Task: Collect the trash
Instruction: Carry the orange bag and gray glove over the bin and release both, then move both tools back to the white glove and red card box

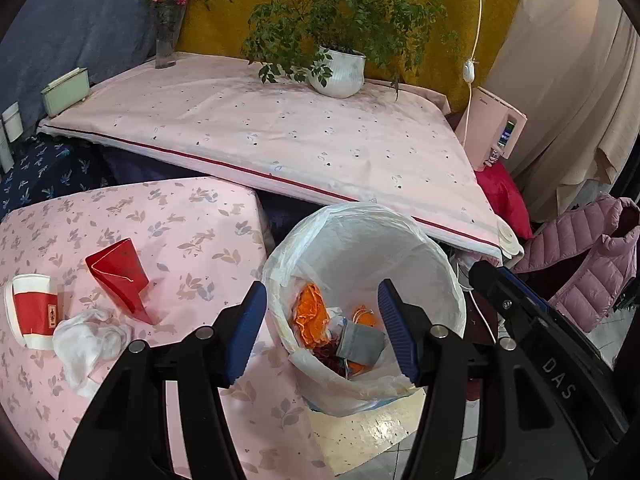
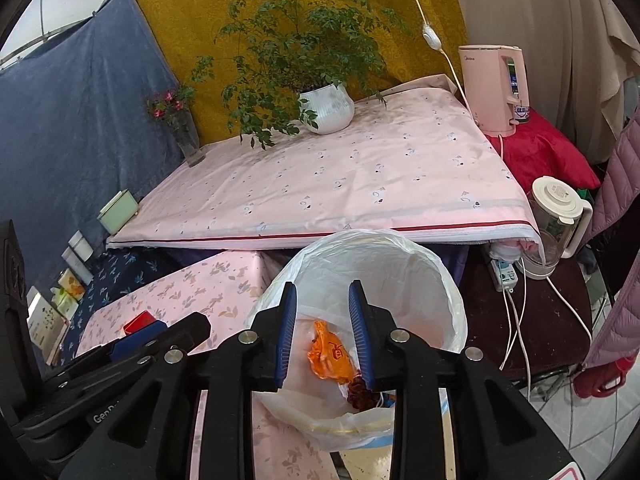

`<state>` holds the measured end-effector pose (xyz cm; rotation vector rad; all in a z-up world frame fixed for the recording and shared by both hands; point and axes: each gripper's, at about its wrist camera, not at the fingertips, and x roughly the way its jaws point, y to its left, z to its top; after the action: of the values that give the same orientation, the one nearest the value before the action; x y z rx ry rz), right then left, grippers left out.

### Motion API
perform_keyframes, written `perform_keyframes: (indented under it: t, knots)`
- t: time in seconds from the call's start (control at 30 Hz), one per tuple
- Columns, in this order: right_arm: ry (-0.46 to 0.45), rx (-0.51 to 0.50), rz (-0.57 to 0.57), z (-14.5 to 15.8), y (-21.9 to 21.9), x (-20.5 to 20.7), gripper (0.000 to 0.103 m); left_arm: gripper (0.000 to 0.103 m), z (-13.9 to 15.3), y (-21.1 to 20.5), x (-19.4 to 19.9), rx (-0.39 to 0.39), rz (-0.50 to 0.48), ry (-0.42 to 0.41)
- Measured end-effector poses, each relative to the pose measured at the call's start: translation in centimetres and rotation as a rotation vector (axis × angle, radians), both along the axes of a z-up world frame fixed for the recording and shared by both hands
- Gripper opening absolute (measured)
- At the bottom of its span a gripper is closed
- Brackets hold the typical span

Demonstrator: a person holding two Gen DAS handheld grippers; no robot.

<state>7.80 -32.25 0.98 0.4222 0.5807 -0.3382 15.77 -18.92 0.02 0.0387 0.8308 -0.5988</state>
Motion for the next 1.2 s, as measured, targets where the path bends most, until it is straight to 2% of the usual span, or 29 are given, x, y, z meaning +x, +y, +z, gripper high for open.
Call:
perform_keyframes:
  t: [0.07, 0.37, 0.43, 0.53, 0.6, 0.73, 1.03, 1.2]
  knots:
    - [-0.005, -0.007, 0.005, 0.2, 0.5, 0.0, 0.035, 0.055, 0.2, 0.4, -0.1, -0.001, 0.008, -0.005]
    - [-0.013, -0.029, 0.044, 1.4, 2.8, 0.0, 0.036, 0.055, 0.6, 3.2, 0.0, -0.013, 0.061, 0.004]
    - [-0.017, -0.033, 0.050, 1.6, 3.4, 0.0, 0.040, 0.055, 0.6, 4.0, 0.0, -0.017, 0.078, 0.004]
    - [-0.021, -0.039, 0.063, 1.9, 4.3, -0.1, 0.044, 0.063, 0.6, 5.4, 0.1, -0.019, 0.111, -0.001]
    - [-0.021, -0.044, 0.076, 2.1, 5.0, 0.0, 0.044, 0.064, 0.6, 6.5, 0.1, -0.023, 0.135, -0.004]
    - [-0.017, -0.056, 0.110, 2.1, 6.9, 0.5, 0.049, 0.064, -0.1, 9.0, 0.5, -0.024, 0.177, 0.017]
    - [0.006, -0.060, 0.192, 1.5, 11.0, 2.2, 0.049, 0.064, -2.4, 14.7, 1.8, -0.028, 0.298, 0.079]
    - [0.026, -0.067, 0.234, 0.9, 13.2, 3.4, 0.050, 0.072, -3.9, 17.9, 2.7, -0.032, 0.379, 0.109]
